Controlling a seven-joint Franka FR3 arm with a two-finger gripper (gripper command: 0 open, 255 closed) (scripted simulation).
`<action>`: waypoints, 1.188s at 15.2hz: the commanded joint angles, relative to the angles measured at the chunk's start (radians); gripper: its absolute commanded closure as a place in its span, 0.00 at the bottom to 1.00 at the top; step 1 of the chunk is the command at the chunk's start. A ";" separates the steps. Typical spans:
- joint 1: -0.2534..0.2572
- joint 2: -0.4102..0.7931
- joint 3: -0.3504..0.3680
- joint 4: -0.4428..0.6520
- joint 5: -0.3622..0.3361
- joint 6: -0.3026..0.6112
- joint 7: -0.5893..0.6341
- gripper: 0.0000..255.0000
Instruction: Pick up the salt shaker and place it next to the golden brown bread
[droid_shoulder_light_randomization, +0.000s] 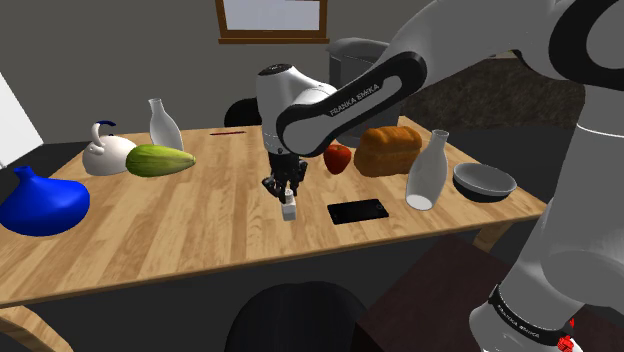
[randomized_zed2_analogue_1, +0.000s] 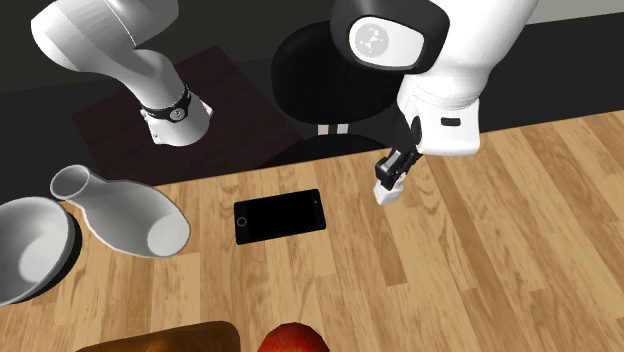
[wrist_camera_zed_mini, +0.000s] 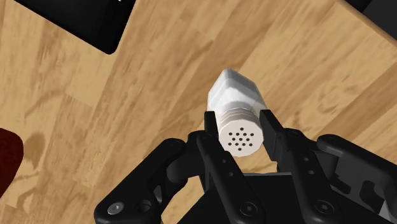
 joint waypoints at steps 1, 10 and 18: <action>-0.001 -0.010 0.001 0.013 0.007 -0.022 -0.007 1.00; -0.004 -0.055 0.006 0.081 0.035 -0.130 -0.036 1.00; -0.004 -0.082 0.008 0.157 0.052 -0.230 -0.056 1.00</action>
